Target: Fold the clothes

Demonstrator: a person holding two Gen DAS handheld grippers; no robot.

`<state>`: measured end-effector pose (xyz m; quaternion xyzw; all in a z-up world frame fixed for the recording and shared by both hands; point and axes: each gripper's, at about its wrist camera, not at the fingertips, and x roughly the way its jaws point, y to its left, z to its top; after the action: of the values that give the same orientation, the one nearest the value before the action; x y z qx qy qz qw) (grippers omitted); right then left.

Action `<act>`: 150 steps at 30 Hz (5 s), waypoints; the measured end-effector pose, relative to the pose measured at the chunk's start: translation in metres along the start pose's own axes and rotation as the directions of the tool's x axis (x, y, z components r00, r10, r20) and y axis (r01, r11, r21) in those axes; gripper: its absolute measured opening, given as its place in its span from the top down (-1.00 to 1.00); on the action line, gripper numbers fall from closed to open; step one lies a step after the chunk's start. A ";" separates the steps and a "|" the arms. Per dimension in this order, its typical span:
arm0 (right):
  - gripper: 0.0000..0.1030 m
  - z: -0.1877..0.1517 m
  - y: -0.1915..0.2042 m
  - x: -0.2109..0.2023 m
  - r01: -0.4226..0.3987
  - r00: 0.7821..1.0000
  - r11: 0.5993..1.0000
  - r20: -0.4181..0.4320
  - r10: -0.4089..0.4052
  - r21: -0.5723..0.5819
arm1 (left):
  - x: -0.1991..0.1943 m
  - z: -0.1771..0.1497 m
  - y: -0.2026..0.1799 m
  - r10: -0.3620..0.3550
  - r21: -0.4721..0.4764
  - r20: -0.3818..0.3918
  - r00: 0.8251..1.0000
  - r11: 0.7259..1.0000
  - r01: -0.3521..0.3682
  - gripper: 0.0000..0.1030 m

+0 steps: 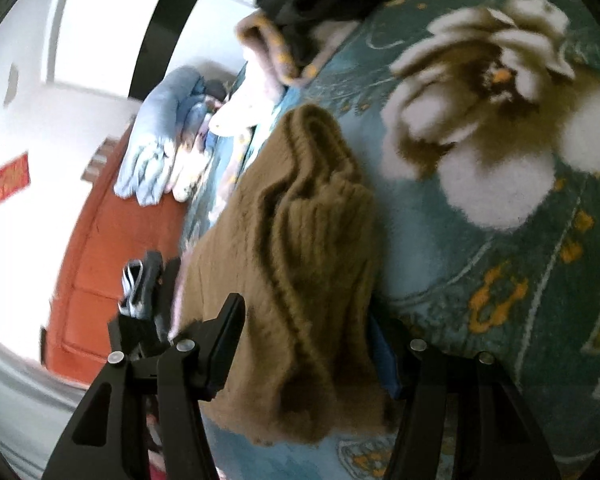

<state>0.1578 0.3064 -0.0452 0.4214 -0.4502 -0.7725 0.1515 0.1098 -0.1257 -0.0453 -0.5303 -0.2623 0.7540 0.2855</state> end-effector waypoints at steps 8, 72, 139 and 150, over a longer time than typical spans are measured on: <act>0.26 0.002 0.012 0.006 0.018 0.999 1.000 0.043 -0.019 0.016 | -0.003 0.000 -0.008 0.032 0.002 0.021 0.999 0.999 -0.032 0.04; 0.06 -0.034 0.387 0.235 -0.030 0.996 0.872 -0.088 -0.015 -0.488 | -0.405 0.123 0.108 0.266 -0.058 0.617 0.741 0.954 -0.294 -0.18; -1.00 -0.206 0.345 0.246 0.054 0.997 0.579 0.013 -0.075 -0.813 | -0.239 -0.039 0.088 0.628 -0.235 0.642 0.439 0.707 -0.667 -1.00; -1.00 -0.210 0.336 0.247 0.121 0.993 0.548 0.108 -0.056 -0.828 | -0.229 -0.042 0.080 0.616 -0.192 0.680 0.398 0.673 -0.714 -1.00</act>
<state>0.1267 -0.1483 0.0538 0.2951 -0.0144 -0.9140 0.2781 0.2006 -0.3399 0.0348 -0.2442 -0.0658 0.9591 -0.1271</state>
